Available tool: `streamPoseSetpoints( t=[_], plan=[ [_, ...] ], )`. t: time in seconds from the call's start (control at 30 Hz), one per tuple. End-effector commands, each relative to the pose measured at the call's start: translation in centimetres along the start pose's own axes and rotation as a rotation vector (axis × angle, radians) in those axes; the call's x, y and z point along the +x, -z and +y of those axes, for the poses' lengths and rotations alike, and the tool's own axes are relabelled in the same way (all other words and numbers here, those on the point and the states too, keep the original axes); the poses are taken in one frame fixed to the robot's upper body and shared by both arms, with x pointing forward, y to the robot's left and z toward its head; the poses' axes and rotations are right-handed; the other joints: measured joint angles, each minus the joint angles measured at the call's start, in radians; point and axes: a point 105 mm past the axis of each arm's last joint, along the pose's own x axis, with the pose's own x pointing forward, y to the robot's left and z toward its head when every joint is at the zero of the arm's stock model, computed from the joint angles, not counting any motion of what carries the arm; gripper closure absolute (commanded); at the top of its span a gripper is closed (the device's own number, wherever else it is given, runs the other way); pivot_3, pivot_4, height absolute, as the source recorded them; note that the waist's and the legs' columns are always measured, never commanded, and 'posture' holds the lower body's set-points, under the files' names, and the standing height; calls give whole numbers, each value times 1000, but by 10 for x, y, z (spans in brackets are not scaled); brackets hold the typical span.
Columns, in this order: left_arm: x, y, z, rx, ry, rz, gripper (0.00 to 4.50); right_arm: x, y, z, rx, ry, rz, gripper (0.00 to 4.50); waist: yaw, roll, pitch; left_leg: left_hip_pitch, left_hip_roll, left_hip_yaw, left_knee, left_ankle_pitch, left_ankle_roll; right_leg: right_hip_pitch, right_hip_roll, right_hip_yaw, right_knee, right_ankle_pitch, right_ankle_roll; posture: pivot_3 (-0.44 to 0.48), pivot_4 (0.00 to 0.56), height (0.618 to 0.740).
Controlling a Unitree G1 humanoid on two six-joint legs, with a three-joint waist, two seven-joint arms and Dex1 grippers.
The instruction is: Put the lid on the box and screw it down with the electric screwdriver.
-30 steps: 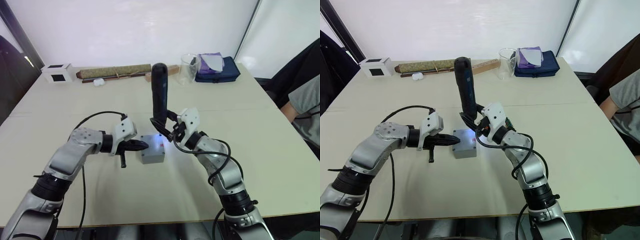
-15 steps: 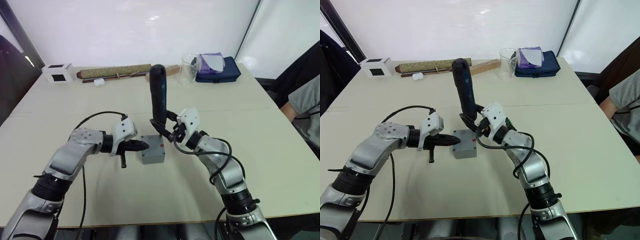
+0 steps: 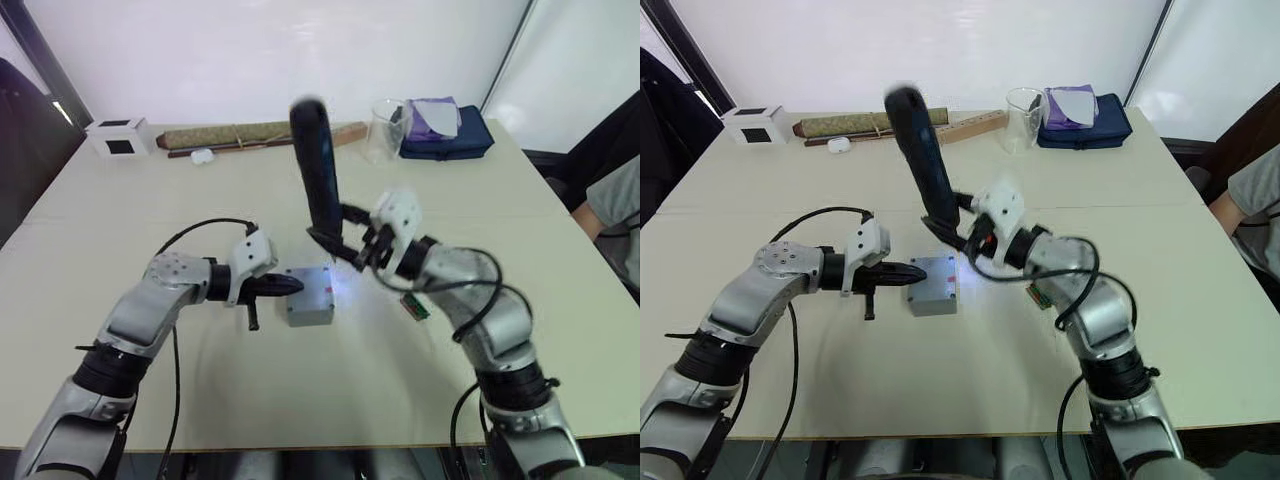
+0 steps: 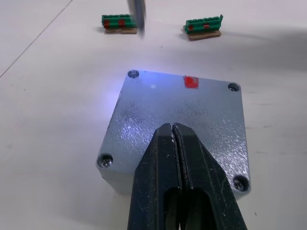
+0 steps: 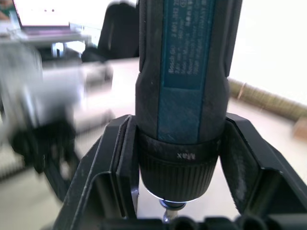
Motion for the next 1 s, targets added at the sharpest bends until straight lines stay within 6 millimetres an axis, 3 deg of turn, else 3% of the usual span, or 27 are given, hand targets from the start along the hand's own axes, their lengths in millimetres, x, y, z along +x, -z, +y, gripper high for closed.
streamPoseSetpoints(
  t=[0.03,0.13,0.2,0.3,0.4,0.53,0.73,1.0],
  plan=[
    [2,18,-1,-62,-11,36,4500,-7,-61,-11,48,12,-158,2361,0,0,0,0,0,0,0,0,0,0,0,-1,0,0,0,0,150,740],
    [-3,8,1,-117,-31,-42,4500,-18,-82,-44,169,115,-136,2361,1,1,1,0,1,-1,-2,0,0,0,0,-2,0,0,0,0,150,740],
    [-10,-13,2,-164,-26,-146,4500,-32,-84,-61,241,147,-10,2361,2,1,4,0,2,-1,-1,0,0,0,-1,-1,0,-1,-2,0,150,740],
    [-25,-58,-7,-87,48,-246,4500,-85,-53,-96,389,301,437,2361,9,-1,14,-4,1,-1,1,0,0,-2,-3,-2,0,-2,-4,0,150,740],
    [-26,-82,-30,2,176,-255,4500,-138,-24,-106,487,415,710,2361,24,-3,15,-21,0,-1,6,0,0,-14,-4,-6,-1,-1,-5,0,150,740],
    [-18,-82,-51,64,287,-206,4500,-182,8,-105,668,487,865,2361,8,7,20,-27,-5,6,11,-7,12,-18,-6,-3,-3,0,1,0,150,740],
    [-5,-70,-57,91,309,-158,4500,-222,50,-98,772,605,1051,2361,-4,8,22,-30,-2,5,14,-7,13,-23,0,-3,1,0,2,0,150,740],
    [-2,-62,-58,72,294,-146,4500,-229,69,-99,772,656,1087,2361,-2,9,22,-29,-1,5,18,-6,11,-22,2,-1,2,2,3,0,150,740]
  ],
)
